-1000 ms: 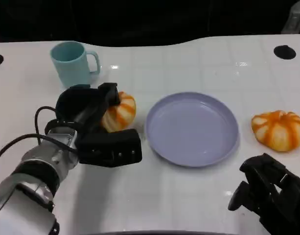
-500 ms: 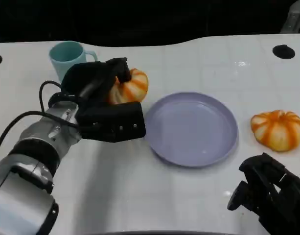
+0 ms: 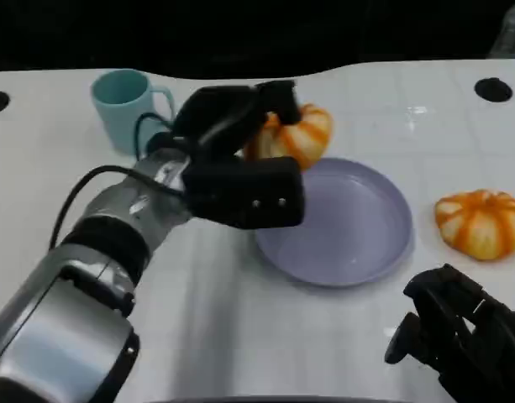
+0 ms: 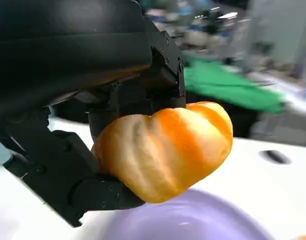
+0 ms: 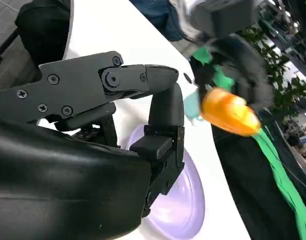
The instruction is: Grasp the bread from the table and place it into the plate.
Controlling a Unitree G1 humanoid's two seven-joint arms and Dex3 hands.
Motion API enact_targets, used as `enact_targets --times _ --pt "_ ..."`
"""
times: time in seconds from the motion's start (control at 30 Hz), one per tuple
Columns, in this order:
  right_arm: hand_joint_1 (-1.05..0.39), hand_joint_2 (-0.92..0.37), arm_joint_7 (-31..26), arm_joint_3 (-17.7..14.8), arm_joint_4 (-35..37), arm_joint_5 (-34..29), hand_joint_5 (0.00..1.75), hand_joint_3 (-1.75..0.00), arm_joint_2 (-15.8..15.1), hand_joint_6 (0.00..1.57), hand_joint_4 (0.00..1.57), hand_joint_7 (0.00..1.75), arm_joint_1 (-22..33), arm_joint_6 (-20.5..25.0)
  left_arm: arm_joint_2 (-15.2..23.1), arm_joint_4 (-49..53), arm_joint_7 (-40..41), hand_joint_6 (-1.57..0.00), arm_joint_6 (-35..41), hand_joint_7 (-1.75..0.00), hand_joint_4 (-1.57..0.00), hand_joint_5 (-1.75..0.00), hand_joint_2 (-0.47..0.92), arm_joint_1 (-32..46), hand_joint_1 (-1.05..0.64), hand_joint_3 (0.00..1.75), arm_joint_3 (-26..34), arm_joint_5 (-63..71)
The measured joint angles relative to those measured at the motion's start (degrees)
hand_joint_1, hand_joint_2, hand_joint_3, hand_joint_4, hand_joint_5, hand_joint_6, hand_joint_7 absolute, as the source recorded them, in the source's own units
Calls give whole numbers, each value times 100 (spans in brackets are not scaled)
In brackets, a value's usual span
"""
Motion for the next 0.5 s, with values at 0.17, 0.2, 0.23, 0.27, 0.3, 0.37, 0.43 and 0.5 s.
enact_targets --times 0.17,0.2,0.23,0.27,0.3,0.37,0.43,0.5 --pt "-52 -92 0 -2 -1 -18 172 -25 0 52 57 143 47 -37 -171 -12 -138 -76 -37 -175 -95 -175 51 -59 -18 113 -69 9" --pt "-52 -92 1 0 -2 -21 172 -25 0 52 57 142 49 -44 -189 -11 -181 -76 -28 -175 -95 -175 51 -59 -18 112 -74 8" --pt "-52 -92 0 3 -4 -22 172 -25 0 52 57 142 49 -52 -208 -11 -213 -76 -25 -175 -95 -175 51 -58 -17 111 -84 9" --pt "-52 -92 0 8 -8 -23 172 -25 0 52 57 142 49 -55 -226 -11 -214 -76 -24 -175 -95 -175 52 -58 -17 111 -91 9" --pt "-52 -92 0 12 -12 -25 172 -25 0 52 57 142 50 -55 -241 -11 -215 -76 -23 -175 -95 -175 52 -58 -16 112 -102 13" --pt "-52 -92 -1 15 -22 -32 172 -25 0 52 57 142 59 -56 -289 -11 -233 -76 -21 -175 -95 -175 52 -59 -16 112 -126 22" --pt "-52 -92 -2 19 -32 -34 171 -25 0 52 57 141 64 -56 -335 -10 -270 -71 -9 -175 -92 -175 56 -59 -17 101 -184 50" --pt "-52 -92 -6 23 -49 -39 171 -25 0 52 57 141 67 -55 -383 -1 -317 -69 79 -175 -90 -175 59 -59 -17 94 -272 122"
